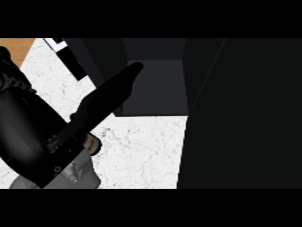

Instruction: Pick up the wine, place it into the cabinet and close the cabinet

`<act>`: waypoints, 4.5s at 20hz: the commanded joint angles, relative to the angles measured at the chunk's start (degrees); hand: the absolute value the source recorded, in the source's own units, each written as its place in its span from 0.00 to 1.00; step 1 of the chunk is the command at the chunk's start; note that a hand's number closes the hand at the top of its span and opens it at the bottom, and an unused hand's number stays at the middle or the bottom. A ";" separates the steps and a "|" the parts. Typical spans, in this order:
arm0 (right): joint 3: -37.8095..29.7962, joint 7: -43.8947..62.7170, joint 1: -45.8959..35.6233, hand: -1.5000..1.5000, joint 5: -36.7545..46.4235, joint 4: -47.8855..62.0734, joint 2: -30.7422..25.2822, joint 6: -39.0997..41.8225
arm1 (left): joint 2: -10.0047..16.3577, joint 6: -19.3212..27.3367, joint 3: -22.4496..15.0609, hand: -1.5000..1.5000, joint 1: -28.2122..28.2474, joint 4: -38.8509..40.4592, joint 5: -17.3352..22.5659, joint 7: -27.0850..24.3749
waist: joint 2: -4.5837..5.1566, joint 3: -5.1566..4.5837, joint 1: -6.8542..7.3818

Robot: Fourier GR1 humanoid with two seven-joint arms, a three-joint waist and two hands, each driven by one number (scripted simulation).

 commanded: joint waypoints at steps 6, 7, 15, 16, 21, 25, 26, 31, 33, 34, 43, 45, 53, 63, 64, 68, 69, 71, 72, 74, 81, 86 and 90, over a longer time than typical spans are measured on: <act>-5.22 -0.36 2.49 0.00 -5.56 -4.44 -1.01 2.90 | 0.00 11.80 0.84 0.00 11.51 4.14 0.25 4.21 | 0.11 -0.02 0.16; -2.97 -3.07 4.87 0.00 -3.97 -2.90 -0.70 5.02 | 0.00 10.51 1.86 0.00 10.25 3.69 -1.52 5.77 | 0.03 0.02 0.20; -5.13 -1.97 5.40 0.00 -6.23 -2.32 0.29 6.64 | 0.00 23.77 1.45 0.00 25.89 6.23 3.02 -5.08 | 0.19 -0.05 0.39; -4.13 -1.62 7.00 0.00 -6.00 -5.03 0.42 7.13 | 0.00 22.29 1.90 0.00 28.74 2.18 4.70 -7.68 | 0.05 -0.05 0.57; -8.61 -1.49 5.37 0.00 -9.20 -3.09 0.02 8.43 | 0.39 27.43 -1.09 0.00 36.22 2.42 8.07 -12.25 | 0.08 -0.05 0.80; -8.05 -0.77 5.79 0.00 -9.75 -3.08 0.85 9.36 | 3.87 31.33 -0.56 0.00 36.14 6.20 15.27 -15.19 | 0.14 -0.06 0.53; -10.69 -0.18 9.37 0.00 -13.31 -6.60 -0.34 10.86 | 1.62 31.93 -1.95 0.00 38.28 5.43 13.22 -15.78 | 0.01 -0.04 0.21; -10.49 1.51 4.91 0.00 -12.18 -4.74 0.28 10.05 | 4.22 37.40 -2.83 0.00 40.76 8.79 18.50 -19.67 | 0.12 -0.08 0.65; -13.92 -1.03 4.89 0.00 -14.83 -1.63 -0.59 12.34 | 4.66 41.63 -3.54 0.00 40.87 11.72 20.93 -21.12 | 0.16 -0.07 0.46; -7.86 0.27 6.34 0.00 -9.68 -4.54 1.75 11.19 | 8.73 39.66 -1.75 0.00 42.35 7.70 23.18 -20.69 | 0.06 -0.09 0.69; -11.05 -2.95 7.51 0.00 -11.10 -2.65 1.95 13.71 | 9.87 47.65 -7.25 0.00 46.74 11.56 32.52 -28.62 | 0.03 -0.14 0.76; -9.61 -2.46 10.79 0.00 -10.88 -6.04 2.42 14.26 | 11.39 47.71 -7.45 0.00 47.40 11.37 35.01 -29.73 | -0.08 -0.17 0.56; -10.29 -2.56 8.43 0.00 -11.03 -3.47 2.69 13.67 | 12.59 47.84 -9.78 0.00 42.99 15.91 43.94 -35.54 | -0.03 -0.23 0.53; -7.01 -0.74 4.46 0.00 -7.84 -1.69 4.29 11.28 | 13.90 47.89 -8.19 0.00 36.18 21.87 54.53 -40.11 | 0.14 -0.42 0.29; -7.84 -1.02 7.74 0.00 -9.55 -4.11 3.72 12.54 | 13.90 47.89 -9.17 0.00 39.28 18.50 54.69 -41.39 | -0.07 -0.42 0.23; -9.82 -1.83 7.53 0.00 -10.40 -3.07 2.83 13.17 | 11.62 47.90 -9.50 0.00 36.52 22.77 57.67 -44.19 | 0.08 -0.36 0.03; -7.16 -2.95 7.46 0.00 -7.07 -2.83 3.87 13.13 | 15.17 47.90 -8.46 0.00 37.50 20.86 59.02 -43.71 | 0.00 -0.50 0.19; -5.81 -0.88 6.09 0.00 -7.11 -3.14 4.03 12.03 | 15.54 47.90 -8.02 0.00 34.84 22.37 62.31 -43.08 | 0.12 -0.51 0.03; -6.93 -1.75 6.92 0.00 -8.72 -2.26 3.60 13.03 | 12.72 47.90 -9.54 0.00 35.58 23.86 61.23 -45.70 | 0.13 -0.48 -0.09; -6.95 -2.55 8.68 0.00 -7.72 -3.75 3.70 13.14 | 12.57 47.90 -8.32 0.00 36.87 22.87 61.86 -47.13 | -0.04 -0.55 -0.24; -7.11 -2.39 6.47 0.00 -8.58 -1.27 3.67 12.79 | 12.69 46.64 -7.93 1.00 33.79 18.03 67.43 -48.51 | 0.05 -0.78 -0.15; -8.85 -3.36 7.82 0.00 -9.32 -0.99 3.16 13.66 | 10.78 44.43 -9.92 1.00 33.63 21.65 69.50 -53.53 | 0.24 -0.60 -0.80; -7.46 -4.75 7.52 0.00 -7.97 0.76 3.93 14.30 | 11.97 39.61 -11.06 1.00 35.28 19.92 71.88 -57.59 | 0.13 -0.62 -0.13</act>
